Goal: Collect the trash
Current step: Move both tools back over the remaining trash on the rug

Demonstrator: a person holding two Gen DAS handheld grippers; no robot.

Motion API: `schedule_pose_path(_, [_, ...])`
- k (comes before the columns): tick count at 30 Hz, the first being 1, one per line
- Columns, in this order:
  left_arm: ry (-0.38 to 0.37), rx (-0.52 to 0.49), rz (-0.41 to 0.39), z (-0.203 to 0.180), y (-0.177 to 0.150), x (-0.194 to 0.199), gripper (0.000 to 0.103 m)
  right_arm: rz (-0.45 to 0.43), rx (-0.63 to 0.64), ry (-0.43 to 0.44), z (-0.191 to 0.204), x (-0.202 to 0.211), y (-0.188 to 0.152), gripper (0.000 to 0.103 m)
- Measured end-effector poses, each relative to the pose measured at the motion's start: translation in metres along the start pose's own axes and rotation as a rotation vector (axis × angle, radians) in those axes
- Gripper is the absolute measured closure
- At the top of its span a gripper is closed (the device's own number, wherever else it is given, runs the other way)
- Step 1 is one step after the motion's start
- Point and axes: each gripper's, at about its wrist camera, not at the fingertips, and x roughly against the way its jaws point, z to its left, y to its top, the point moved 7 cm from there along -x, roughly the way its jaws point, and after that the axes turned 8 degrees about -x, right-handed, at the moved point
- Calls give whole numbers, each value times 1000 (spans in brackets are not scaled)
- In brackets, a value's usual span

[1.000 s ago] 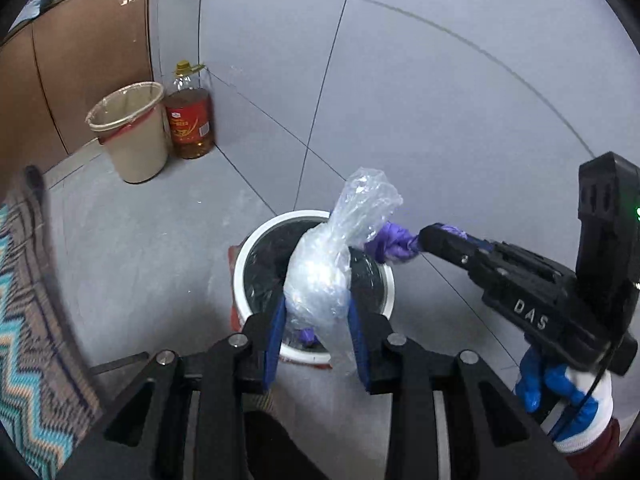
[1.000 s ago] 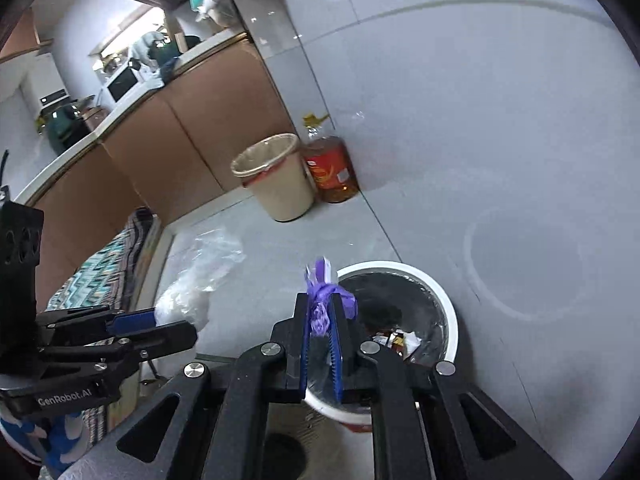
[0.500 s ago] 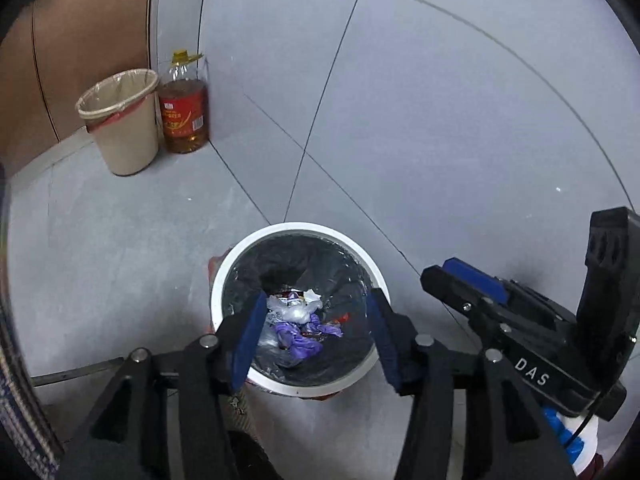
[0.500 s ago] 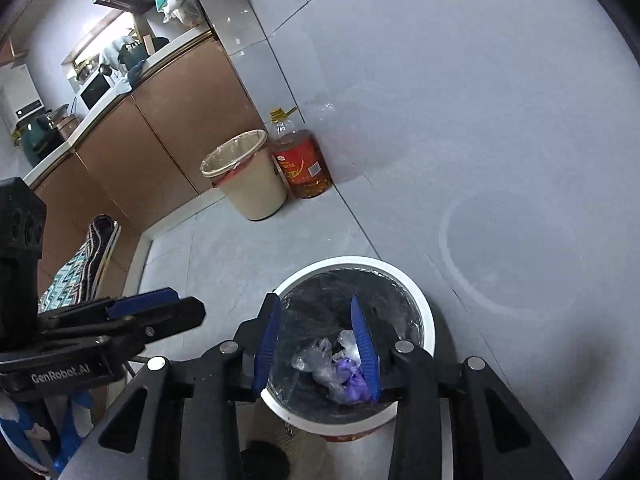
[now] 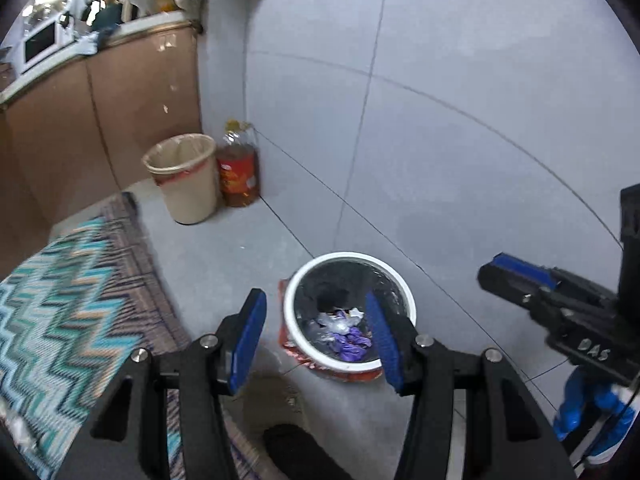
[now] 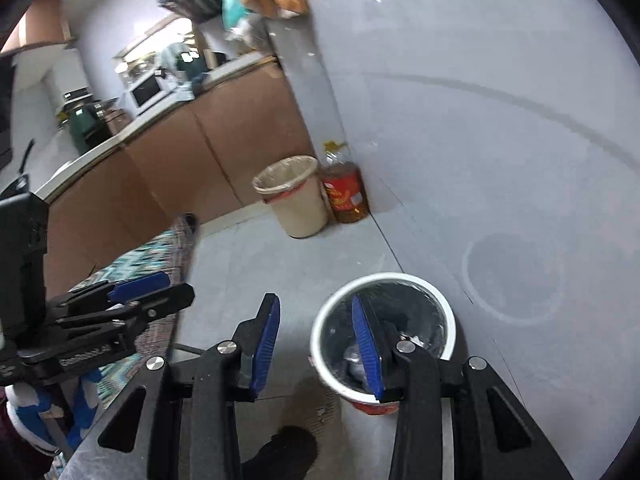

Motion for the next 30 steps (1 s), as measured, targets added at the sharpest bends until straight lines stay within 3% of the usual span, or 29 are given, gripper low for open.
schedule_pose_path(6, [67,-8,-95,29,-21,74,53,-38,98,72,72,39,-7,60])
schedule_pose_path(17, [150,103,-123,125,-99,172,53,-34,247,175,186,62,-33,58])
schedule_pose_path(23, [232,230,-132,206,-154,215,53,5,308,239,244,49,-49,58])
schedule_pose_path(30, [312,365,-95,290,-216,230,53,93,353,300,293,7,-76,58])
